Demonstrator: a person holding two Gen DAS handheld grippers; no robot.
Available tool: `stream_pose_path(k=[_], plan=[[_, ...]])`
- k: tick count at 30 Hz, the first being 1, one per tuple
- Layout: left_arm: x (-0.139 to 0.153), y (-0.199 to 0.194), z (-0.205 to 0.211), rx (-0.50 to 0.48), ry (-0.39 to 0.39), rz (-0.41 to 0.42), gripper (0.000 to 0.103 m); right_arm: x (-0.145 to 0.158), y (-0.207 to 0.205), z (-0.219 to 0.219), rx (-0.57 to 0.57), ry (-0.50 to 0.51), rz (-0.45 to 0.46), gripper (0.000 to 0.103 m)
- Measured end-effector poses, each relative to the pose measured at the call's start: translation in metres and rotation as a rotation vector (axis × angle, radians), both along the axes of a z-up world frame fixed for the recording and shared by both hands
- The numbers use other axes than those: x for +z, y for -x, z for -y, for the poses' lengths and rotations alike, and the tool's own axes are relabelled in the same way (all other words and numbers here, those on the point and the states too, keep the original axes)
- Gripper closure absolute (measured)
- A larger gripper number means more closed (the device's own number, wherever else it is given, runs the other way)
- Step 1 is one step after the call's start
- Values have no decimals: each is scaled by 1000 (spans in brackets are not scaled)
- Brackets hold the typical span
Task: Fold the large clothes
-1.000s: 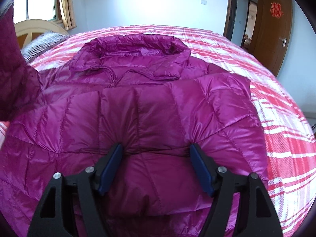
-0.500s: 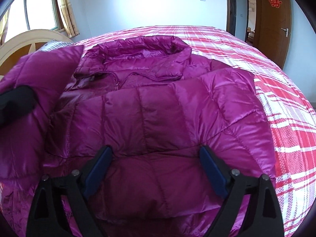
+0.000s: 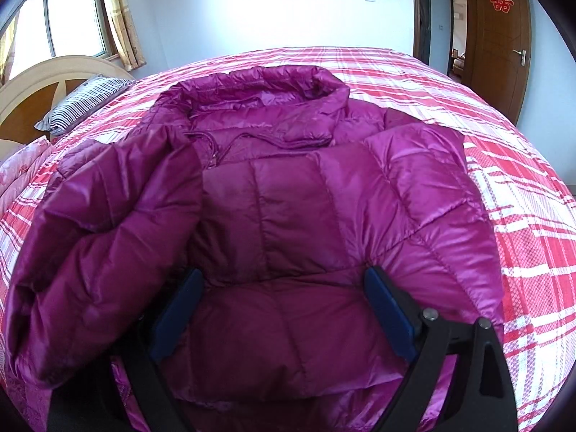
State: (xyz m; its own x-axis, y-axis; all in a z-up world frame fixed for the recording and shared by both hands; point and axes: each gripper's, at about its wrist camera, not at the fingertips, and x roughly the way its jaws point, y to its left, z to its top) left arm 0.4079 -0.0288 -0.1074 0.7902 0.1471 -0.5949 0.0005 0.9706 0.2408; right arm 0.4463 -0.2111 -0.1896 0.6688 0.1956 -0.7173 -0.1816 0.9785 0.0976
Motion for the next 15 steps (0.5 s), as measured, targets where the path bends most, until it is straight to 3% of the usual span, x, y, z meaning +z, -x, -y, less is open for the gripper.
stream_pose_path(k=[2,4,6,9,12,15], plan=[[-28,-12,-4,25,-16,-79,16,6,3,10,-10,-65,14,9],[-38,-11,-4,20,12,-77,17,17,9,27,-66,-102,35,11],[-40,-9,0,9,10,-63,16,40,25,47,-155,-114,117,11],[-41,-8,10,-27,0,-59,16,74,43,59,-202,-153,207,27],[-41,-6,13,-48,-21,-57,16,96,46,33,-82,-220,225,37],[-29,-1,-3,-43,20,-35,16,89,34,-13,54,-236,143,44]])
